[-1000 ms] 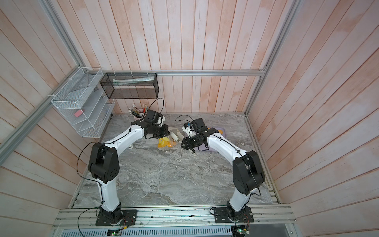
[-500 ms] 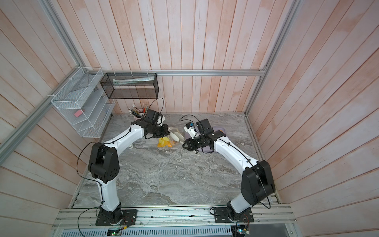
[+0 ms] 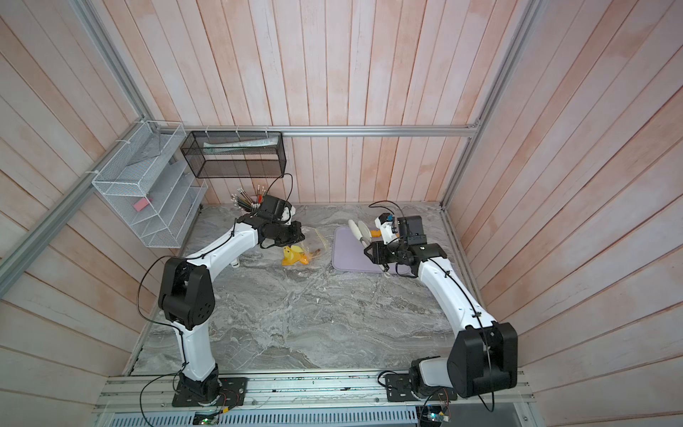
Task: Put the cookies into a resealable bag to prevent moisture
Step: Pick up the cookie from the tray.
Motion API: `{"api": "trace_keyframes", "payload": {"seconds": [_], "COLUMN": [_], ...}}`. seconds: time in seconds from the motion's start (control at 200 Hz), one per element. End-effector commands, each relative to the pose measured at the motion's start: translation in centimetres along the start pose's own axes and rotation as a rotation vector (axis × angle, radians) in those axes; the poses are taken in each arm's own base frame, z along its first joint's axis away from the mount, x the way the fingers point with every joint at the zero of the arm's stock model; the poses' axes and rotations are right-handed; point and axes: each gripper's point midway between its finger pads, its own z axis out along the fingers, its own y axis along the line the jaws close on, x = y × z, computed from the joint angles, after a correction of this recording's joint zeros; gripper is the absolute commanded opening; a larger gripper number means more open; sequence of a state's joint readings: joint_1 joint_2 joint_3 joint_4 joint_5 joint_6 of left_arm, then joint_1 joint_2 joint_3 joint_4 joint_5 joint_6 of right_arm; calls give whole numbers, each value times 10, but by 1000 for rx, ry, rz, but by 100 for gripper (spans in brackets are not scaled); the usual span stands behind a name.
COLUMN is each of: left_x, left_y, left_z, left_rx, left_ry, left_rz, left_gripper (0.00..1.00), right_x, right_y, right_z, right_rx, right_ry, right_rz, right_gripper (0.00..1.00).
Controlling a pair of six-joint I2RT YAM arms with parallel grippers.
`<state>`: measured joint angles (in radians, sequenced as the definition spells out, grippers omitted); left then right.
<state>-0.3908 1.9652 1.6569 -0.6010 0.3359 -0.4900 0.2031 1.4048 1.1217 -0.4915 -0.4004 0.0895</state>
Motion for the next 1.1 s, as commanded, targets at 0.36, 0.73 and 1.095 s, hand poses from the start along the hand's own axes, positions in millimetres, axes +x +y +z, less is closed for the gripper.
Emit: {"api": "trace_keyframes", "payload": {"seconds": [0.36, 0.73, 1.095], "left_x": [-2, 0, 1], "left_y": [1, 4, 5], "left_z": [-10, -6, -4], "left_rx": [-16, -20, -19], "left_ry": [-9, -2, 2], "left_rz": [18, 15, 11], "left_gripper": [0, 0, 0], "right_x": [-28, -16, -6], "right_y": [-100, -115, -115], "right_z": [56, 94, 112], "right_rx": [440, 432, 417], "right_ry": [111, 214, 289], "right_rz": [-12, -11, 6], "right_gripper": [53, 55, 55]}}
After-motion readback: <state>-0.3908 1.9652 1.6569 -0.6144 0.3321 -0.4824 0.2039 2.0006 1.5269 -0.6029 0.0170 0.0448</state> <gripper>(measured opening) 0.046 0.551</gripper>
